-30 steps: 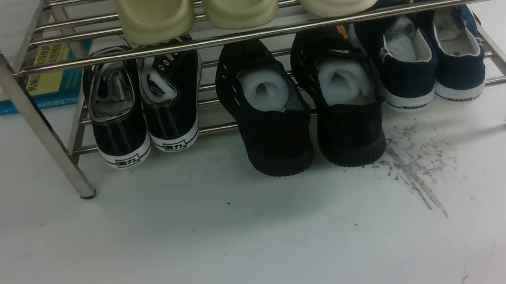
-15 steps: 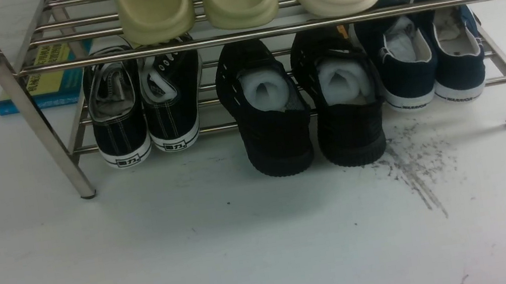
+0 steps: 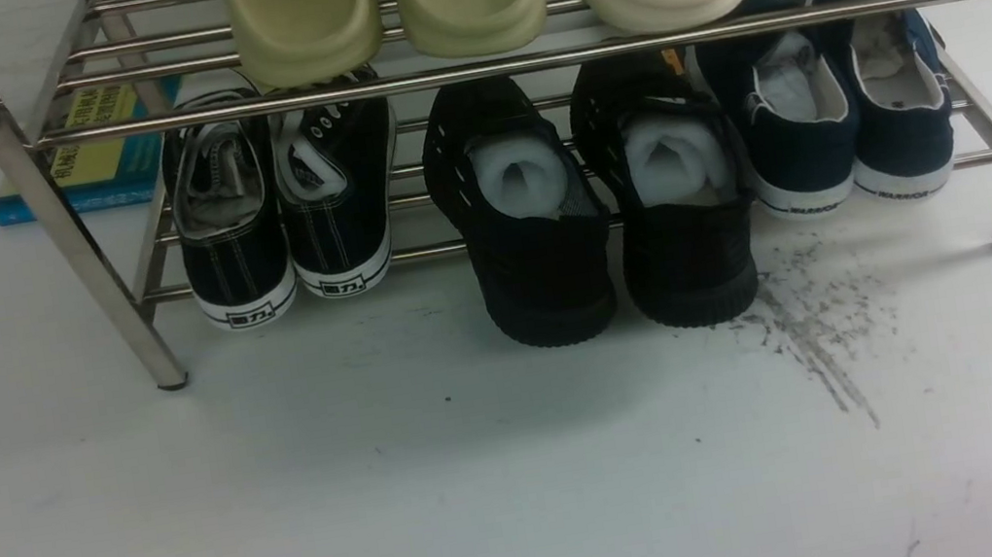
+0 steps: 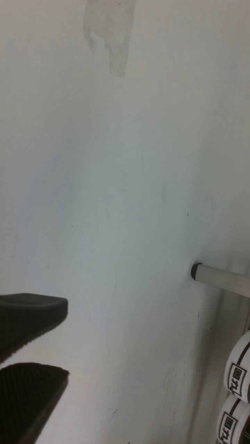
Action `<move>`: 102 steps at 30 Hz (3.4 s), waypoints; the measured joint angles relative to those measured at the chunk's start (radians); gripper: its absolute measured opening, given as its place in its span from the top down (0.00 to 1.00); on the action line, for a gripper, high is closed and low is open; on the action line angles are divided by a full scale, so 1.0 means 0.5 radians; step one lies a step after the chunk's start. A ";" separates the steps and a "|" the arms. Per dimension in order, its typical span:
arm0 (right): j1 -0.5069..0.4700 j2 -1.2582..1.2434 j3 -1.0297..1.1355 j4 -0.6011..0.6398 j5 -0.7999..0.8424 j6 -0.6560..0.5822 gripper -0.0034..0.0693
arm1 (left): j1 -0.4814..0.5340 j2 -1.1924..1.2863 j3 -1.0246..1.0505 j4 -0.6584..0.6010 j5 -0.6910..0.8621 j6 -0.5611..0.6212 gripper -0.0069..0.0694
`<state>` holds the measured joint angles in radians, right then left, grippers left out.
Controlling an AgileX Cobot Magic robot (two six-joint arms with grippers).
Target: Take the shoes off the shelf with your hand on the white table.
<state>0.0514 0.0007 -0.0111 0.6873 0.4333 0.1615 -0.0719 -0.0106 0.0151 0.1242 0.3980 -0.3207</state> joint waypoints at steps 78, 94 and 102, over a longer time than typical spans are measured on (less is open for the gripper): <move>1.367 4.511 -4.298 -1.701 1.333 0.128 0.54 | 0.000 0.000 0.000 -0.006 0.000 0.000 0.59; 1.360 4.339 -4.385 -1.528 1.632 0.161 0.95 | 0.000 0.000 0.000 -0.007 0.000 0.000 0.59; 1.386 4.252 -4.385 -1.470 1.664 0.166 0.95 | 0.000 0.000 0.000 -0.007 0.000 0.000 0.59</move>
<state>0.7445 2.1264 -2.2038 -0.0476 1.2651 0.2443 -0.0719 -0.0106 0.0151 0.1206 0.3980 -0.3207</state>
